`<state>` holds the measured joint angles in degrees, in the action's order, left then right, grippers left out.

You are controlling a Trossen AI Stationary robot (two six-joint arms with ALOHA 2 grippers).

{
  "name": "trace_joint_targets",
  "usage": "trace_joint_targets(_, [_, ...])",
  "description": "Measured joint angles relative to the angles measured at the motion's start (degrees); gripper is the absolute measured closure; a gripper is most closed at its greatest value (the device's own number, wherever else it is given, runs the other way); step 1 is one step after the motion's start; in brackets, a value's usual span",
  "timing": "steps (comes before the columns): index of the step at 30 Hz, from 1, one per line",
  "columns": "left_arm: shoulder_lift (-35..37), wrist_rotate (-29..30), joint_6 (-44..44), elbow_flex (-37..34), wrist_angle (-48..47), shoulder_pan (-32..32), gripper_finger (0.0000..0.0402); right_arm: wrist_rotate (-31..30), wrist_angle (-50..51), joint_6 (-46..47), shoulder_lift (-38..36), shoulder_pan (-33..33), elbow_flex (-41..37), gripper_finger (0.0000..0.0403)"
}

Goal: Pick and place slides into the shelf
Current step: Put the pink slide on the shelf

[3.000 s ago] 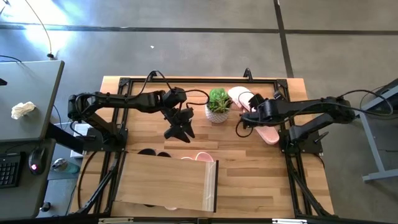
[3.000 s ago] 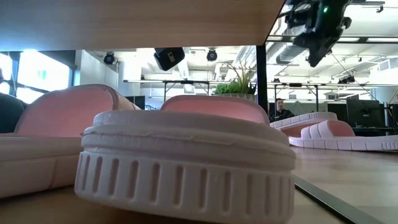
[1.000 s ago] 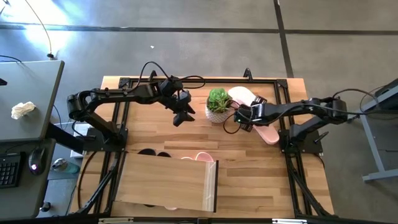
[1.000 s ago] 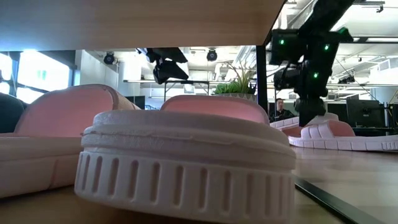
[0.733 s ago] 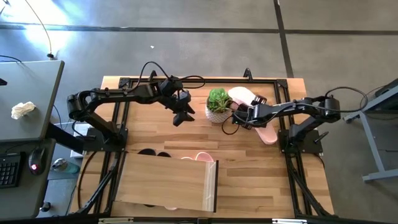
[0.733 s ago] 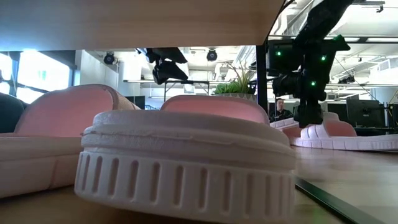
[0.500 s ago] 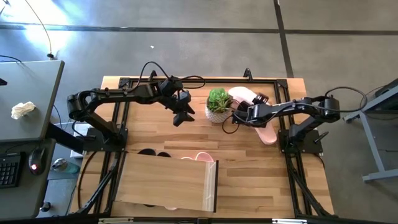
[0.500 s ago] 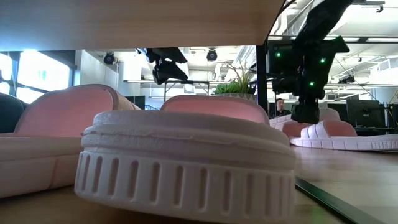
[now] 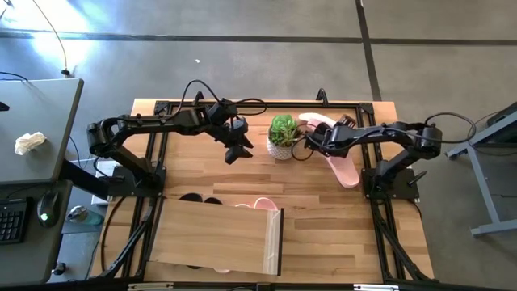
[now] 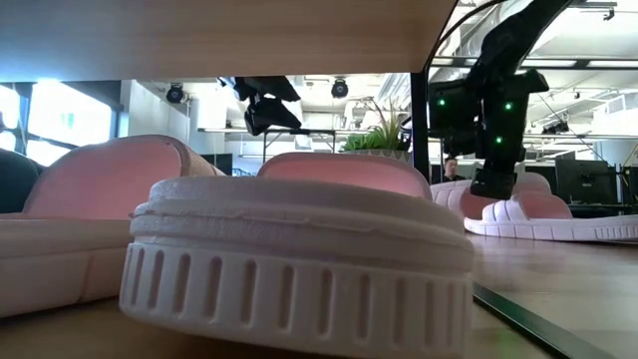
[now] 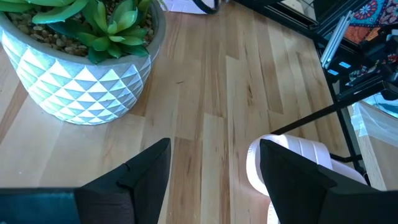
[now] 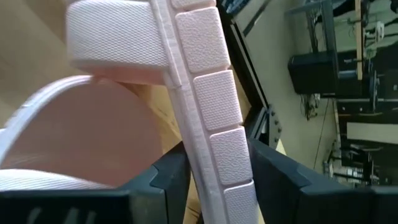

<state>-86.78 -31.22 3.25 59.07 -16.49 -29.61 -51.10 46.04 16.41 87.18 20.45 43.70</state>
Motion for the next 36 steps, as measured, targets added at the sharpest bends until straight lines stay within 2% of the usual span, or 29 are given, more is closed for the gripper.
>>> trace_joint_targets(7, [0.0, 0.0, 0.0, 0.0, 0.0, 0.0, 0.0172, 0.1, -0.3, 0.4, 0.0, 2.3, 0.0, 0.0248])
trace_joint_targets(13, [0.0, 0.0, 0.0, 0.0, 0.0, 0.0, 0.0172, 6.5, -1.8, 0.3, 0.0, 4.7, 0.0, 0.0247])
trace_joint_targets(17, [0.0, 0.0, 0.0, 0.0, 0.0, 0.0, 0.0172, 7.9, -1.9, 0.5, 0.0, 5.9, 0.0, 0.0273])
trace_joint_targets(25, [0.0, 0.0, 0.0, 0.0, 0.0, 0.0, 0.0172, 10.7, -1.4, 2.7, 0.0, 8.1, 0.0, 0.0367])
trace_joint_targets(30, [0.0, 0.0, 0.0, 0.0, 0.0, 0.0, 0.0172, 10.4, 0.0, 5.9, -0.7, 7.7, 0.2, 0.0367])
trace_joint_targets(36, [0.0, 1.7, 0.0, 0.0, 0.0, 0.0, 0.0172, 6.6, 6.7, 12.0, -5.2, 6.8, 2.2, 0.0367])
